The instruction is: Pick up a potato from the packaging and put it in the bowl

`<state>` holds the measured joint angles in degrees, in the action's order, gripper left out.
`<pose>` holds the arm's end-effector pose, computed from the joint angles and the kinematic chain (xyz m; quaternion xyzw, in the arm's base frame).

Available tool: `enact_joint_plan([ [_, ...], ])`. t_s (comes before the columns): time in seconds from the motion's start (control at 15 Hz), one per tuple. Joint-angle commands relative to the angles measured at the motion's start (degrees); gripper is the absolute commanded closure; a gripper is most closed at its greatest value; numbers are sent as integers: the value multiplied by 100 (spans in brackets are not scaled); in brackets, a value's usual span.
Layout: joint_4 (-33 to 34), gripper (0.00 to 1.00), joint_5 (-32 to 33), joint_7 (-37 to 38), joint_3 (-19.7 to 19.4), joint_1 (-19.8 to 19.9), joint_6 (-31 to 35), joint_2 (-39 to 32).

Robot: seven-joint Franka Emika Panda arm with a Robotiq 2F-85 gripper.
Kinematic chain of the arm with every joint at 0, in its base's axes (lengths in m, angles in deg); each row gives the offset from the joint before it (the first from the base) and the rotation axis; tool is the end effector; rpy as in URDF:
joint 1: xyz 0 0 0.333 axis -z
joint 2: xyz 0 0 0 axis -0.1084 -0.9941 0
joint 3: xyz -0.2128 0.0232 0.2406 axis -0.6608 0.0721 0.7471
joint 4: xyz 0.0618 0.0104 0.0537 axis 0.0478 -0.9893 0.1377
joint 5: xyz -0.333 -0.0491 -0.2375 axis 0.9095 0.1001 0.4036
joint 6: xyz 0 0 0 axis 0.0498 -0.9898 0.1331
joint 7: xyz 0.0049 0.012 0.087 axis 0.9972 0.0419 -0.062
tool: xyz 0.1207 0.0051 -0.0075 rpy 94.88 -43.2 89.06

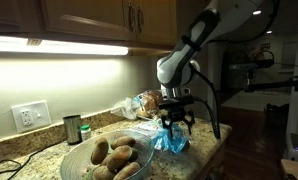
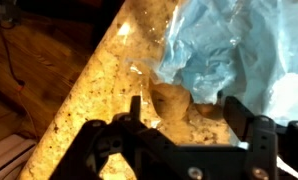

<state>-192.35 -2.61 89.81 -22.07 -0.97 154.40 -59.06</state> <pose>0.5577 -0.1513 0.2464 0.8285 -0.5535 -0.0767 0.0363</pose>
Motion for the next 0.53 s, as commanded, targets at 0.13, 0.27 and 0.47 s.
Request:
enact_joint_plan([
  [0.13, -127, 0, -36, 66, -43, -33, -51, 53],
  [0.27, -157, 0, -11, 99, -57, -42, -83, 82],
  [0.47, -244, 0, 50, 186, -89, -68, -126, 180],
])
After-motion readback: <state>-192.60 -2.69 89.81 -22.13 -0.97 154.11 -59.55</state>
